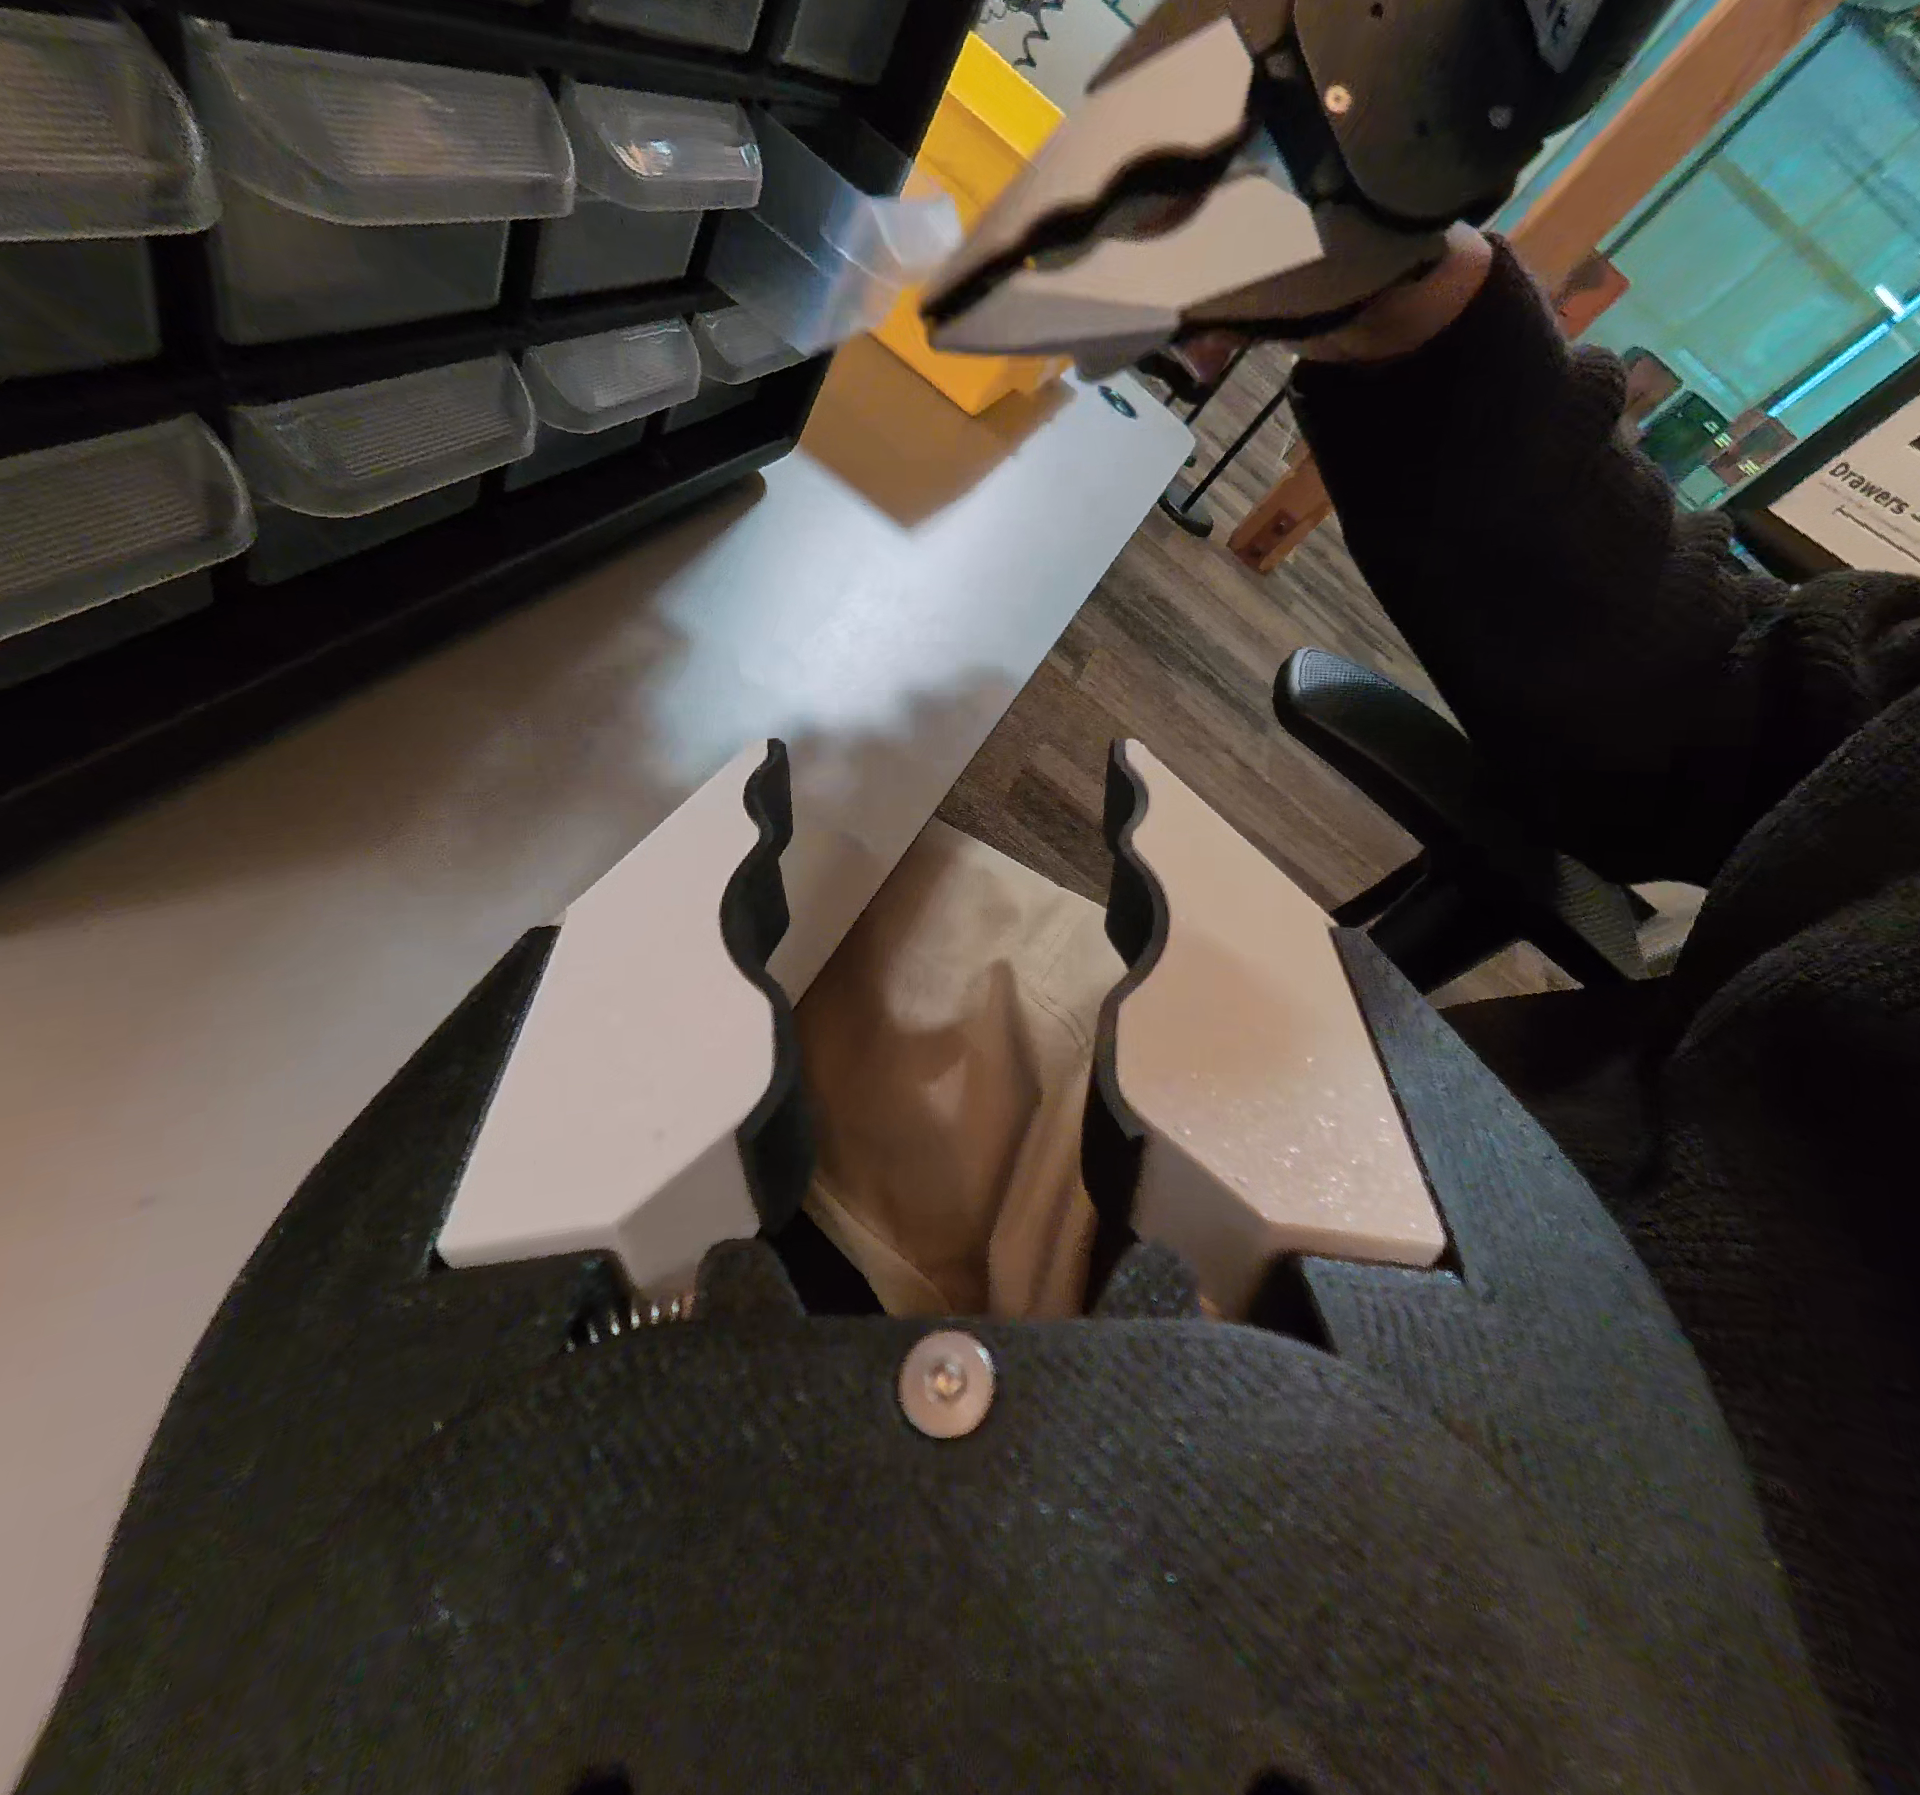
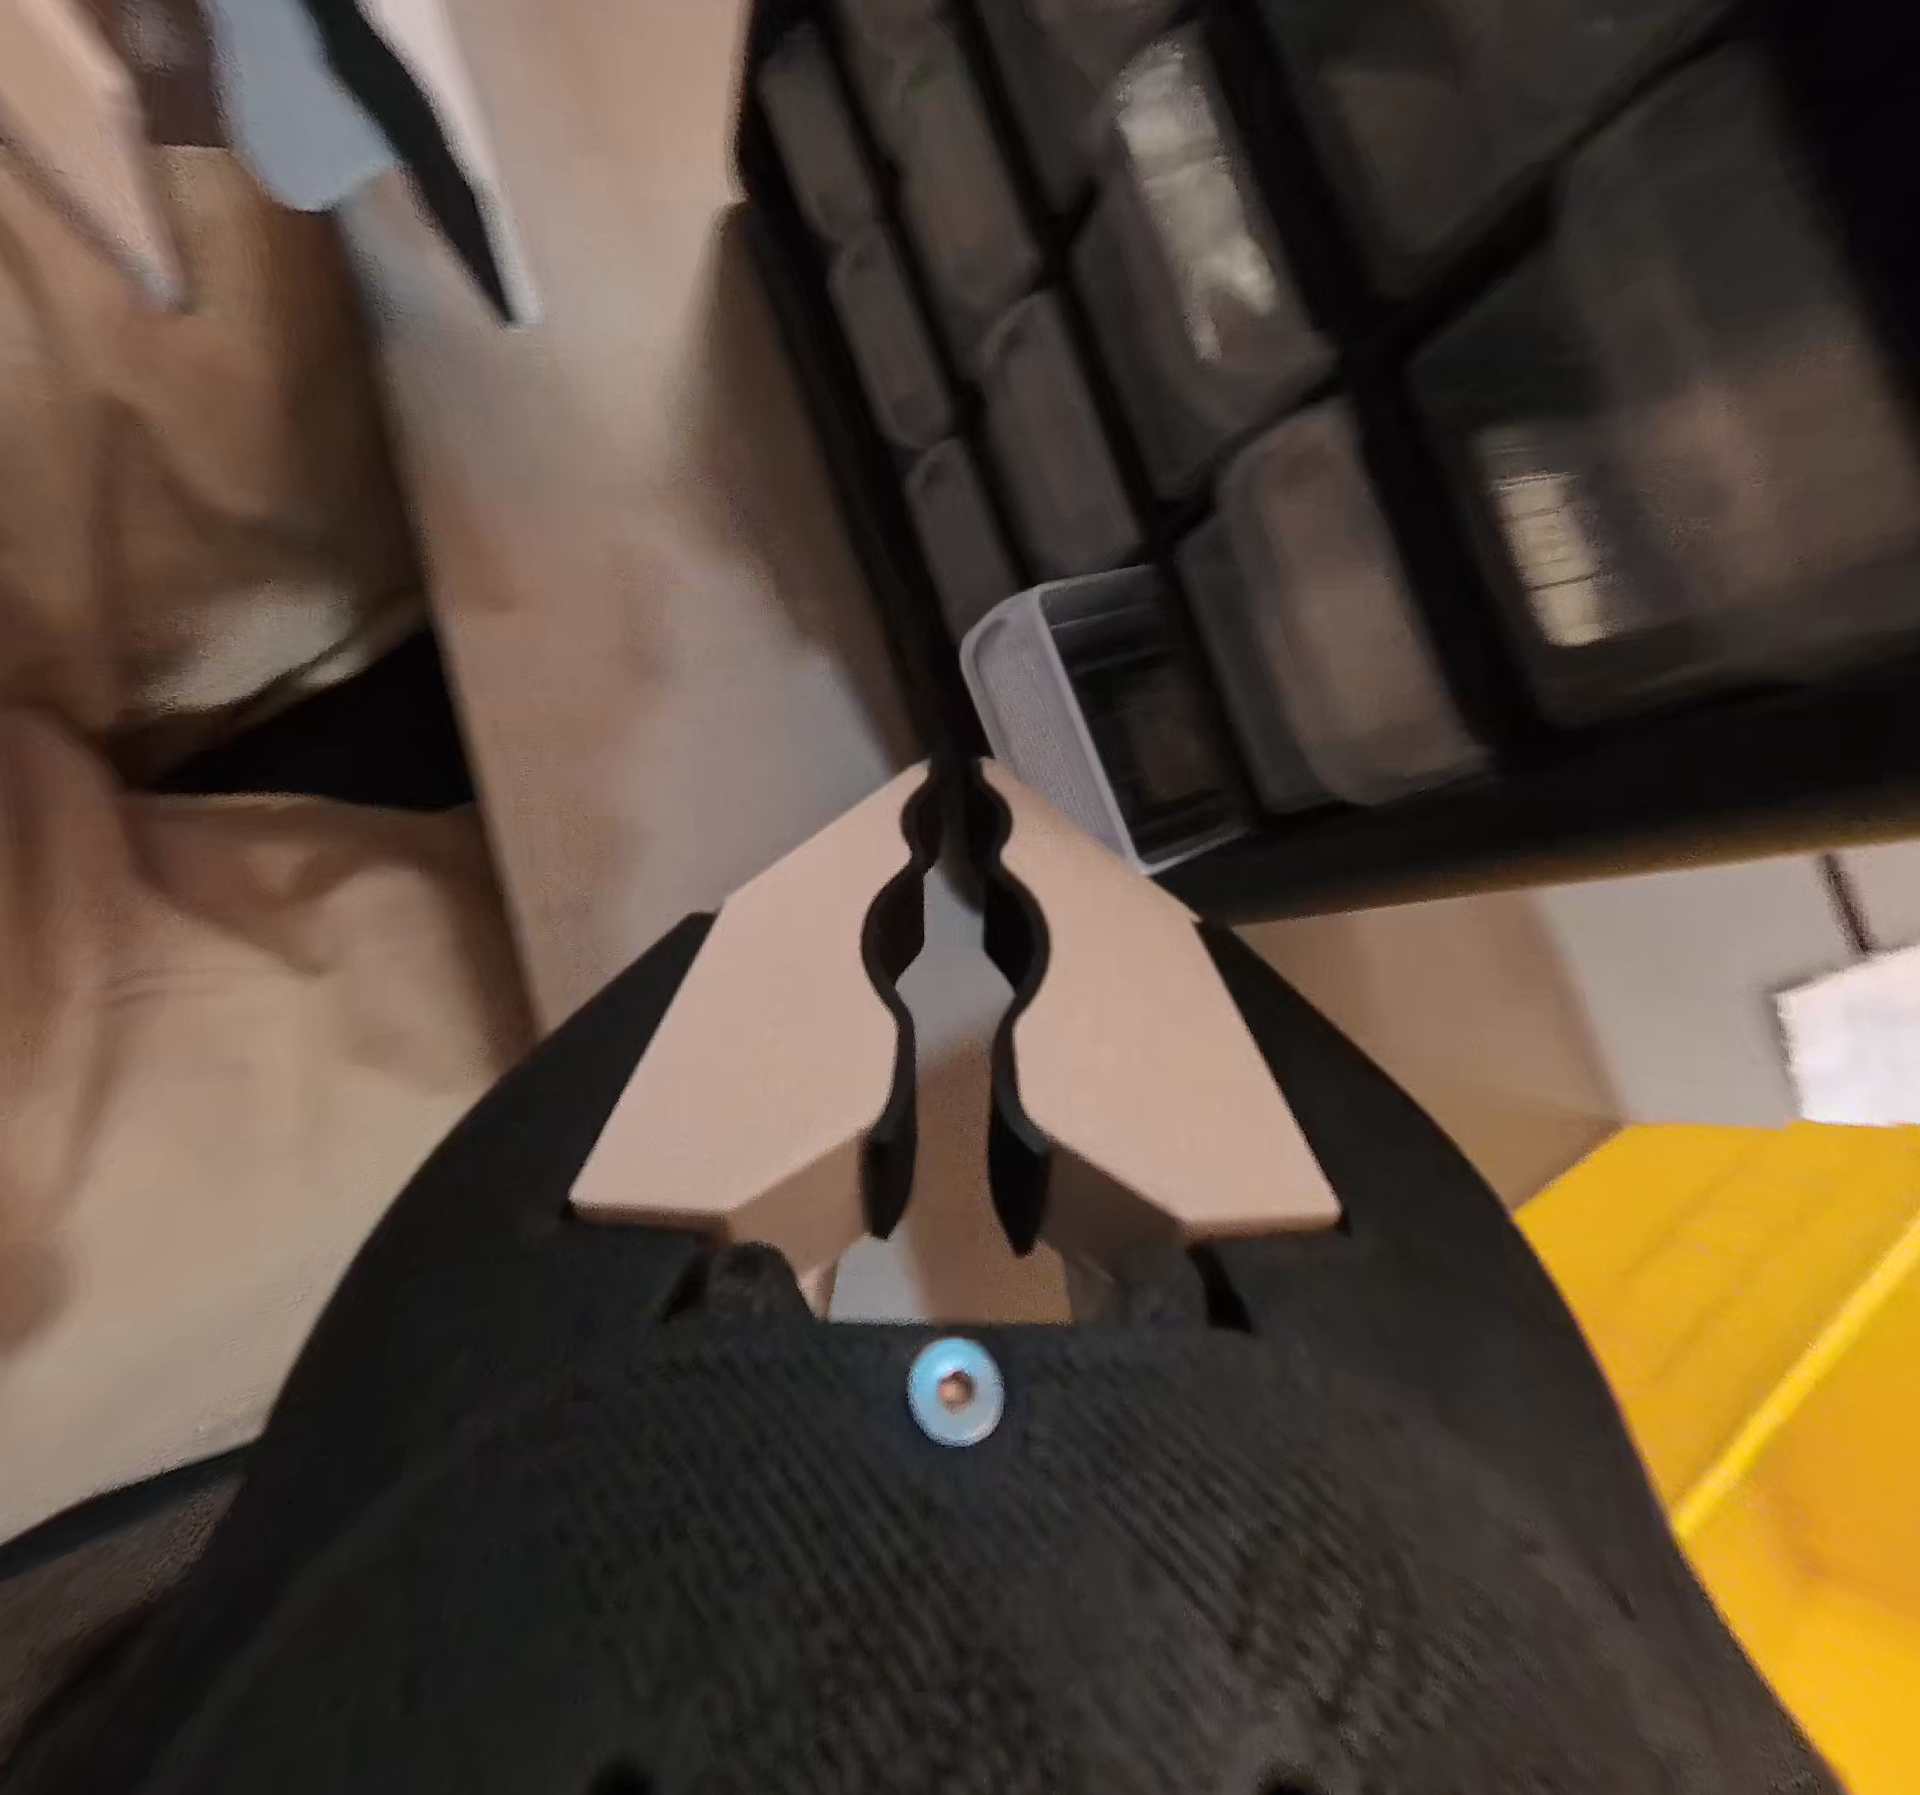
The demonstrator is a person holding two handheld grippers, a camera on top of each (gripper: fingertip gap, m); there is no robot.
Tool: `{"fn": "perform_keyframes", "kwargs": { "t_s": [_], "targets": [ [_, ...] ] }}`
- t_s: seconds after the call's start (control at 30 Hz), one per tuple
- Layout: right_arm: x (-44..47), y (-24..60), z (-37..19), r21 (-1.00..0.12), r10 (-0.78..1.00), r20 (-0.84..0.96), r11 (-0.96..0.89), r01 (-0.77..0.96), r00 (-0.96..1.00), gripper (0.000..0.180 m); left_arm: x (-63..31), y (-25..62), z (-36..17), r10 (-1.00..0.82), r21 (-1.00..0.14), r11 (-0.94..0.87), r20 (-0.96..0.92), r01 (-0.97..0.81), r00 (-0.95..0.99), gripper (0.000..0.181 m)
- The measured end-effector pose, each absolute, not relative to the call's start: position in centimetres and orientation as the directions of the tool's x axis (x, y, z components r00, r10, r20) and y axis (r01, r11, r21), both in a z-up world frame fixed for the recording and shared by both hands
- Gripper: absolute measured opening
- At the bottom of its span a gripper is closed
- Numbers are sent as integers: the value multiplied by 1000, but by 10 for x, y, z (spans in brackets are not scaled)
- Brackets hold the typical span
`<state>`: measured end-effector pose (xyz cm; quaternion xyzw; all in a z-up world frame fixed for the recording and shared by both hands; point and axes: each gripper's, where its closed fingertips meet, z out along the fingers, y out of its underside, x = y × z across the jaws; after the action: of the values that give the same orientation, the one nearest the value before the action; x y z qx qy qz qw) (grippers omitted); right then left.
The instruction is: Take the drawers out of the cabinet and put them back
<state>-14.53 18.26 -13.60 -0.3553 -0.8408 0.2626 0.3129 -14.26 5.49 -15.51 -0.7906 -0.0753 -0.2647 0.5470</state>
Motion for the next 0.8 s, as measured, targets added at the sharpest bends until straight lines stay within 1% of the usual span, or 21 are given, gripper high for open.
{"fn": "perform_keyframes", "kwargs": {
  "t_s": [0.07, 0.13, 0.2, 0.33, 0.4, 0.5, 0.63, 0.73, 0.8],
  "targets": [
    [-163, 197, -132, -673, 781, 387, 602, 429, -490, 8, -144, 55, -155, -167, -824, -389, 502, 411, 848, 60],
    [-171, 200, -135, -689, 802, 365, 574, 442, -473, 1, -144, 55, -155, -166, -826, -385, 501, 412, 849, 60],
    [-173, 196, -139, -700, 812, 333, 553, 451, -479, 4, -145, 55, -155, -164, -828, -384, 496, 408, 853, 60],
    [-171, 192, -144, -690, 804, 384, 577, 437, -455, 15, -145, 54, -156, -163, -826, -387, 498, 409, 852, 59],
    [-167, 190, -147, -702, 814, 377, 563, 437, -443, 16, -146, 54, -156, -164, -825, -387, 501, 412, 850, 59],
    [-161, 177, -150, -771, 853, 290, 477, 422, -434, 16, -147, 54, -155, -164, -826, -382, 502, 415, 849, 59],
    [-158, 154, -156, -874, 896, 116, 297, 384, -428, 16, -149, 55, -155, -157, -832, -377, 491, 408, 857, 59],
    [-159, 137, -167, -896, 895, -12, 188, 403, -446, 16, -152, 55, -155, -148, -840, -371, 475, 397, 867, 59],
    [-160, 126, -175, -891, 882, -57, 165, 422, -467, 17, -157, 55, -154, -132, -850, -352, 458, 391, 879, 60]
  ]
}}
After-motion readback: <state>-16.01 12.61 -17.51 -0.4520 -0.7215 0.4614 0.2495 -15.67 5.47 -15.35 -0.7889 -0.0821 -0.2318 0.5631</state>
